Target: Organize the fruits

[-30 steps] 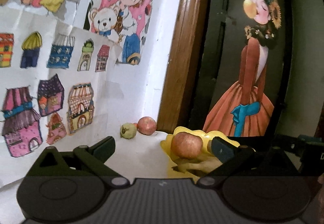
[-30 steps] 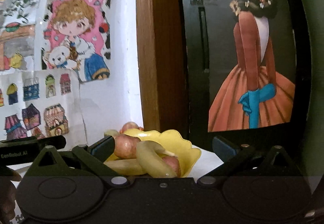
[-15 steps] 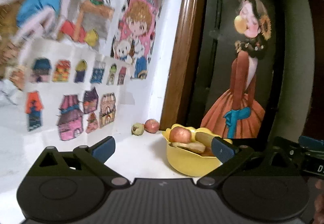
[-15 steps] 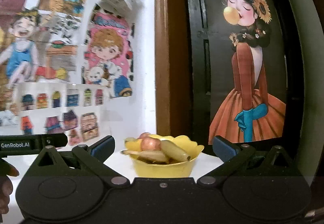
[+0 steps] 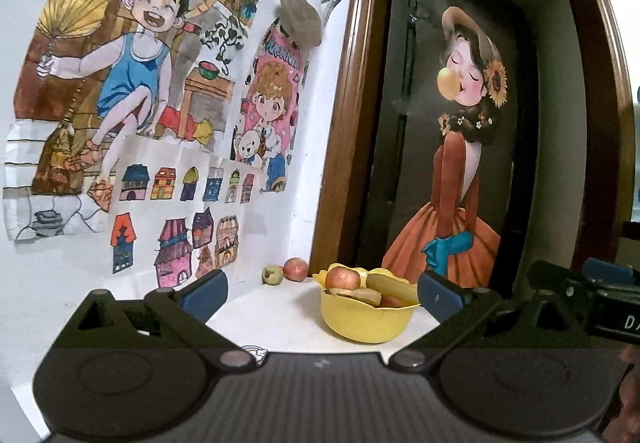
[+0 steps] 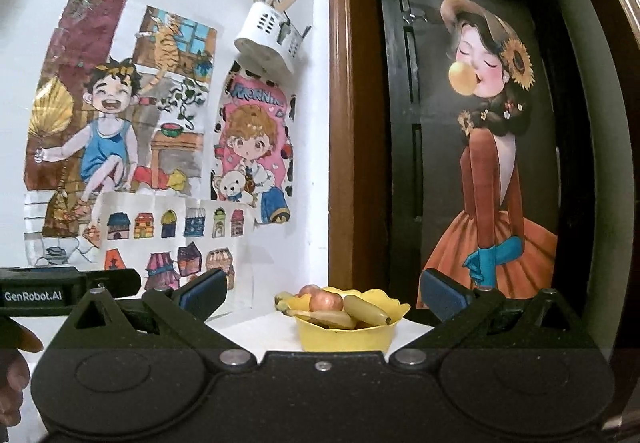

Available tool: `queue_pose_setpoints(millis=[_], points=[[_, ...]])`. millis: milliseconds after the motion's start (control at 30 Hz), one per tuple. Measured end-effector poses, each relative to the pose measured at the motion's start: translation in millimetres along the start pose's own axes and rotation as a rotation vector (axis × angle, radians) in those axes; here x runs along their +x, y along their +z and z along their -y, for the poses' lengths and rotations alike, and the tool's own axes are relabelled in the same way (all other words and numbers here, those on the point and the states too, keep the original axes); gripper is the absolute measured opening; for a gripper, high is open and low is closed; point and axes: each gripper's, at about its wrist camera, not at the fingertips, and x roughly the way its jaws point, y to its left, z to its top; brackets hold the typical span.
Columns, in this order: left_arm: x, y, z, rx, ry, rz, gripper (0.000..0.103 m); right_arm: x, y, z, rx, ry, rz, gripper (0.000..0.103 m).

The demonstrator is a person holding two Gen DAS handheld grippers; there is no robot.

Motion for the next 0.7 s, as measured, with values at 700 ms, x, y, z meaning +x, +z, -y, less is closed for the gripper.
queue_pose_setpoints(millis=[700], points=[[-5,-23,-24,-0.016,0.028,-0.036,0.103,-5,-18,-23,0.061,-0.034,-0.040,0.102]])
